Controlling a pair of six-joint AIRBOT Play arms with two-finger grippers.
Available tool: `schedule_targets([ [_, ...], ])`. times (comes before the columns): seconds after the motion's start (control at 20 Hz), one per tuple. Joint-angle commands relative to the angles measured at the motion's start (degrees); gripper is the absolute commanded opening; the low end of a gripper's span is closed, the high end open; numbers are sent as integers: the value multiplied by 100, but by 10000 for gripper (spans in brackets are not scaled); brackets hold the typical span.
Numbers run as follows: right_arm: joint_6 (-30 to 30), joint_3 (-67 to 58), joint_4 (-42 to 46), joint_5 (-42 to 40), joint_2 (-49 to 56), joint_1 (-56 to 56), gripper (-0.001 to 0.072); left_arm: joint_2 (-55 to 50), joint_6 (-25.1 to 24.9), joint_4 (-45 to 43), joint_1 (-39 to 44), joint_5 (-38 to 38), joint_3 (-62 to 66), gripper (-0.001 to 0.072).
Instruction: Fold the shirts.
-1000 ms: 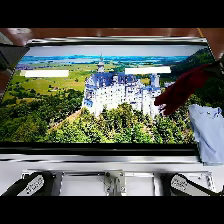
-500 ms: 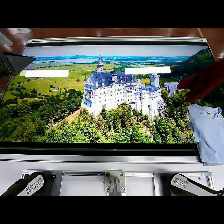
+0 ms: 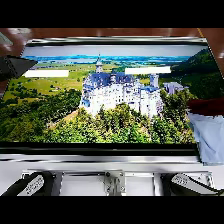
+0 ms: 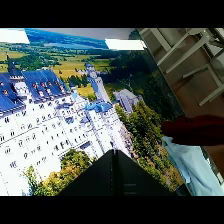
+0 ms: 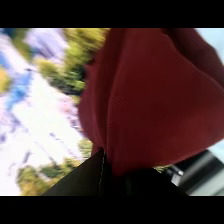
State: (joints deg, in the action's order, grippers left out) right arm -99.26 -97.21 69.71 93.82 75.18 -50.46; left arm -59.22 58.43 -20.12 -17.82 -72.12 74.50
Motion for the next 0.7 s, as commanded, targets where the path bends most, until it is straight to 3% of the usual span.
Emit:
schedule_targets([
  [0.0,-111,35,1322,1268,-63,-258,68,2,-4,0,2,4,-7,36],
  [0.3,55,970,2531,1172,-66,-271,67,2,-7,-2,197,103,-7,36],
  [0.65,-317,3189,2555,-697,-63,-271,67,2,-76,-50,369,251,-7,36],
])
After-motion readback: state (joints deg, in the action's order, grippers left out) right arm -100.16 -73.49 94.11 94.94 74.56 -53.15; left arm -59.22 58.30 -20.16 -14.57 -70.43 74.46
